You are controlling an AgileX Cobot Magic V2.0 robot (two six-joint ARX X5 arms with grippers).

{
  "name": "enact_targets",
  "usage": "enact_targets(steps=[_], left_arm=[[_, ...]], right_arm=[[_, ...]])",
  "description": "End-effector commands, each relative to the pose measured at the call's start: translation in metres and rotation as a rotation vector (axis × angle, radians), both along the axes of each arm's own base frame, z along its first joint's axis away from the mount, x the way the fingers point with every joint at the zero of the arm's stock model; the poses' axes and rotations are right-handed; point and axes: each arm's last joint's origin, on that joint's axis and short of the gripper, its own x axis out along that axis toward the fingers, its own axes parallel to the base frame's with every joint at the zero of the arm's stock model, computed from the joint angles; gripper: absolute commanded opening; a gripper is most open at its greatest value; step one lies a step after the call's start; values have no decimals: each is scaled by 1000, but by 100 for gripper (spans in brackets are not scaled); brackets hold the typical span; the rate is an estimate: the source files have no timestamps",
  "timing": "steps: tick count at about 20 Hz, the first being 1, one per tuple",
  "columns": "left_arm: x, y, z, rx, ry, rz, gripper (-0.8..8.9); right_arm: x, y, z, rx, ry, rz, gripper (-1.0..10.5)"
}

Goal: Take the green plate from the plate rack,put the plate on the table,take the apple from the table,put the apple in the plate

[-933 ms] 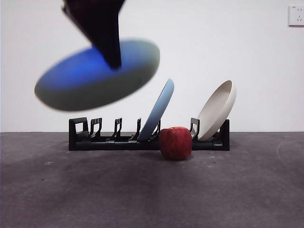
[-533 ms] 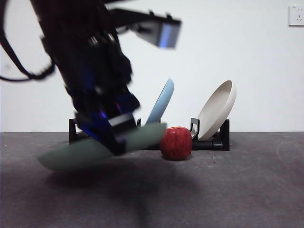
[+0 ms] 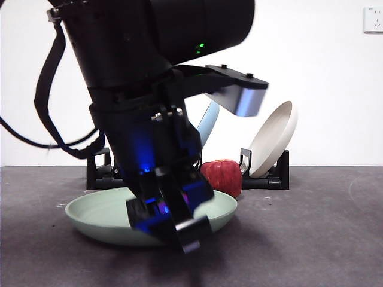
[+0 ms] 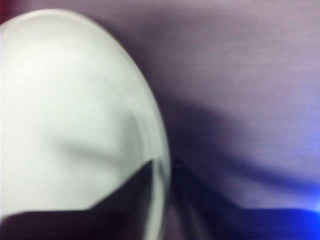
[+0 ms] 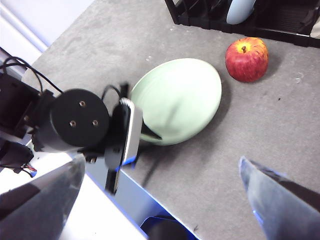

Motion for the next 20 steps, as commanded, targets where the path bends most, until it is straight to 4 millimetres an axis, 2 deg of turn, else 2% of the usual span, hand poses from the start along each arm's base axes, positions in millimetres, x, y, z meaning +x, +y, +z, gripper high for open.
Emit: enact_targets(steps=[1, 5, 8, 11, 14, 16, 20], left_arm=[[-1, 0, -5, 2, 17, 2, 230], [-1, -1, 2, -1, 16, 2, 230], [-3, -4, 24, -39, 9, 11, 233], [-9, -3, 60, -121, -23, -1, 358], [-17, 8, 100, -197, -14, 18, 359], [-23, 21, 130, -263, -10, 70, 358], [-44, 65, 199, -460, -60, 112, 355]], right_arm=[[0, 0, 1, 6, -1, 1, 629], [0, 0, 1, 5, -1, 1, 629], [0, 0, 1, 5, 0, 1, 630], [0, 0, 1, 5, -2, 0, 630], [4, 1, 2, 7, -14, -1, 631], [12, 2, 2, 17, -17, -10, 631], [44, 10, 1, 58, -18, -29, 631]])
